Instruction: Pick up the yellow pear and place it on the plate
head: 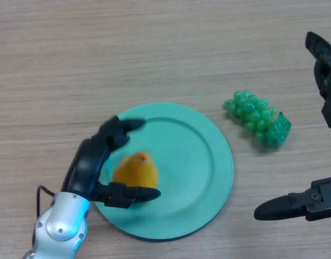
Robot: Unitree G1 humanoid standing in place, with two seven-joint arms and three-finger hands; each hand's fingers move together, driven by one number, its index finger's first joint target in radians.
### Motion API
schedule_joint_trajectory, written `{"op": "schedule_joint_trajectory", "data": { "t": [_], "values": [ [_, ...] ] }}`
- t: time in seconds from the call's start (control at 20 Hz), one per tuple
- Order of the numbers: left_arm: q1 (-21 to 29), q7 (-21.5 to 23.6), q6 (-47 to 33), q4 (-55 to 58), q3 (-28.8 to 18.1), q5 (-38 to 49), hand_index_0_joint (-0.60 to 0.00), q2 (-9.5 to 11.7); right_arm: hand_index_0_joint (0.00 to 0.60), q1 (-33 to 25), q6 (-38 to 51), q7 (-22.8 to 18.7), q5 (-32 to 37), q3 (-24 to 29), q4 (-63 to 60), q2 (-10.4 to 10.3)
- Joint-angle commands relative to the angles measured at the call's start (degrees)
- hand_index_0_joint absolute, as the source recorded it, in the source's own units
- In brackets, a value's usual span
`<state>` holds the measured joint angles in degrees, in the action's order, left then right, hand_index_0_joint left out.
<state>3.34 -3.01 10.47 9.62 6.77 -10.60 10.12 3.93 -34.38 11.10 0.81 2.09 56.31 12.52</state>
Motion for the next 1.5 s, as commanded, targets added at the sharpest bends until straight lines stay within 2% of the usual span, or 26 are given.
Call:
{"op": "schedule_joint_trajectory", "data": {
  "t": [0.05,0.2,0.3,0.4,0.55,0.6,0.7,0.95,1.1,1.25,1.5],
  "values": [
    [-0.4,-1.4,1.0,11.5,-4.7,3.2,0.0,1.1,0.0,-2.7,5.9,-0.5,0.3,-0.2,2.1,0.8],
    [-0.9,-3.3,6.5,19.6,-9.1,11.0,0.0,2.8,0.0,-4.0,5.7,0.1,2.3,-0.7,0.6,0.8],
    [-1.5,-5.7,9.9,26.6,-13.8,16.7,0.0,4.2,0.0,-5.0,6.9,0.2,2.5,-0.8,-1.2,1.1],
    [-1.8,-7.6,9.8,31.3,-19.8,23.3,0.0,5.4,0.0,-5.8,5.5,0.9,3.7,-1.2,-1.7,1.1],
    [-1.2,-7.7,15.3,36.0,-31.1,35.4,0.0,8.8,0.0,-7.2,6.9,0.7,3.5,-1.7,-3.7,1.3],
    [-1.1,-7.4,13.8,35.4,-32.3,35.5,0.0,9.5,0.0,-7.2,8.7,1.6,2.4,-2.3,-4.8,1.6],
    [-1.1,-5.9,11.2,34.2,-31.8,33.1,0.0,10.1,0.0,-7.6,10.3,3.1,1.5,-3.0,-6.6,1.5],
    [-1.7,-5.2,8.0,34.5,-27.8,28.0,0.0,8.1,0.0,-7.5,10.7,4.3,-0.2,-5.1,-7.6,0.8],
    [-1.3,-5.1,7.6,35.1,-28.5,27.4,0.0,8.5,0.0,-7.6,11.1,4.5,-1.9,-6.5,-8.3,0.5],
    [-2.2,-4.9,4.4,34.2,-28.4,26.2,0.0,7.7,0.0,-8.0,9.4,4.8,-2.5,-7.8,-7.9,0.0],
    [-2.8,-6.3,6.3,35.4,-29.0,25.9,0.0,7.9,0.0,-7.5,8.4,5.5,-3.1,-8.7,-6.2,0.0]
  ]
}}
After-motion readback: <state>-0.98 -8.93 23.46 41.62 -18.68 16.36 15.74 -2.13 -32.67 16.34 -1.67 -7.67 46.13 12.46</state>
